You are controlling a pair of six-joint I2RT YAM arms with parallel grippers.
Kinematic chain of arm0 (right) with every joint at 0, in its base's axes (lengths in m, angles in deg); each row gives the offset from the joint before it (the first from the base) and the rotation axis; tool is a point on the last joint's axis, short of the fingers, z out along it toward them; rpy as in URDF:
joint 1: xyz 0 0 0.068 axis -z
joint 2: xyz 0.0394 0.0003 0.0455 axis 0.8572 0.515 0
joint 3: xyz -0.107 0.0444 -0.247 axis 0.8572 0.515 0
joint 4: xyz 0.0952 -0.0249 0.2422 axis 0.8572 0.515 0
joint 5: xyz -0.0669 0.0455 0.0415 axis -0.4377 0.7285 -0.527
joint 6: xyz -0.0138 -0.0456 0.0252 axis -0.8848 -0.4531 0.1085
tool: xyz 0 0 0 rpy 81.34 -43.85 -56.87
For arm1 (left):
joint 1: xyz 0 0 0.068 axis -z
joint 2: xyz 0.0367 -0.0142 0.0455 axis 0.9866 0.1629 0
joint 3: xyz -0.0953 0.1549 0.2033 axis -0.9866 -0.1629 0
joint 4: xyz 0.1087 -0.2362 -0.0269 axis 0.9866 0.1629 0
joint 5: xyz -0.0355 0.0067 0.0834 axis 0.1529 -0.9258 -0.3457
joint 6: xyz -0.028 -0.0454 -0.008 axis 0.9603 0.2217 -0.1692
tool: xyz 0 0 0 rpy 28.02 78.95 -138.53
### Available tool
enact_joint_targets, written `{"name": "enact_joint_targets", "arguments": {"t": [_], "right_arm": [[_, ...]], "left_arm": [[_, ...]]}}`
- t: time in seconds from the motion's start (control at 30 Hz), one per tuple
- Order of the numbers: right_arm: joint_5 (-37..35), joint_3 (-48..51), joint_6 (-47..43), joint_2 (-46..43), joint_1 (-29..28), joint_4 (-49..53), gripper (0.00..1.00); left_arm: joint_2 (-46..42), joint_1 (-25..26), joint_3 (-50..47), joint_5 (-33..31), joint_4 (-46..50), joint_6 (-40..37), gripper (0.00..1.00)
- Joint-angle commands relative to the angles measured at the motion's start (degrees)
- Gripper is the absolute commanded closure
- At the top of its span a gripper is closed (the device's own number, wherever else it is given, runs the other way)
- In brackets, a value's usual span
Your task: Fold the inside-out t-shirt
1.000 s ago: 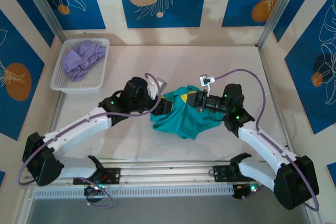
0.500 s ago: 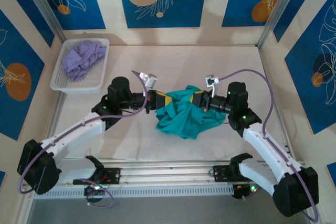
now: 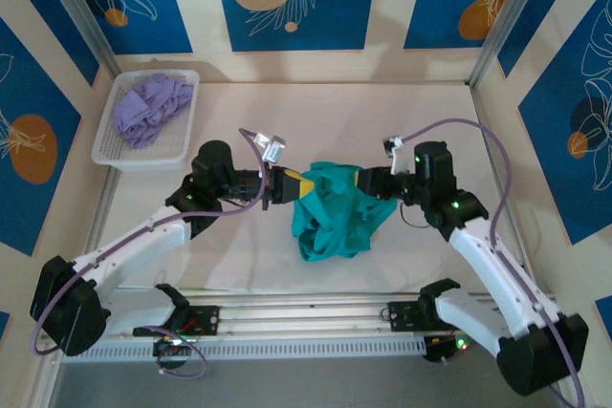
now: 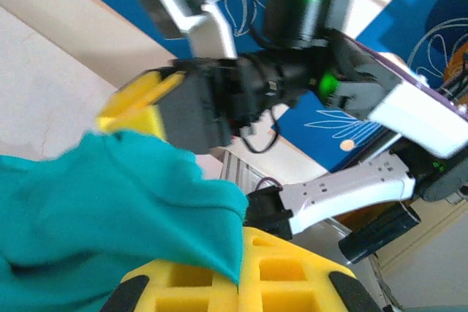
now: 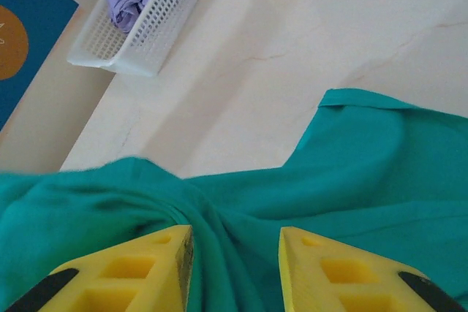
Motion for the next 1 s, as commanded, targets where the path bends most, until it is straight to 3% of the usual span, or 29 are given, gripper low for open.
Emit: {"name": "enact_joint_targets", "arguments": {"t": [0.0,0.1,0.2,0.33,0.43,0.6,0.73,0.77,0.8,0.9,0.97], "right_arm": [[3.1,2.1,-4.7,-8.3,-1.0,1.7,0.61],[10.0,3.5,-4.5,-11.2,-2.8,-2.5,0.61],[12.3,2.6,-5.2,-9.2,-6.6,-4.2,0.61],[3.6,1.0,-6.9,-4.5,-13.7,-4.1,0.60],[-0.2,0.3,-5.9,-1.1,-15.4,-5.4,0.57],[-2.3,0.2,-3.4,2.5,-15.8,-9.6,0.54],[1.4,0.1,-1.1,5.2,-15.9,-15.8,0.55],[1.7,-0.3,-0.7,5.9,-15.8,-16.3,0.57],[2.0,-0.7,-0.3,6.4,-15.7,-16.5,0.66],[7.1,-1.7,0.5,5.0,-13.3,-14.9,0.99],[15.4,-1.6,4.1,2.1,-8.9,-16.4,1.00]], "left_arm": [[-0.6,-0.2,2.5,-2.7,3.0,-2.3,1.00],[-0.3,-0.1,2.6,-3.3,3.8,-2.6,1.00],[-0.2,-0.2,2.5,-3.5,4.3,-2.9,1.00],[-0.4,-0.1,2.4,-3.2,4.1,-3.0,1.00],[-0.3,-0.2,2.4,-2.9,3.9,-3.1,1.00],[-0.2,-0.1,2.4,-2.6,3.9,-3.2,1.00],[-0.3,-0.2,2.3,-2.8,4.2,-3.5,1.00],[-0.4,-0.2,2.2,-2.9,4.3,-3.5,1.00],[-0.5,-0.2,2.2,-3.1,4.4,-3.6,1.00],[-1.5,-1.1,2.2,-6.6,6.7,-4.1,1.00],[-2.2,-2.9,1.7,-10.1,7.8,-3.2,1.00]]}}
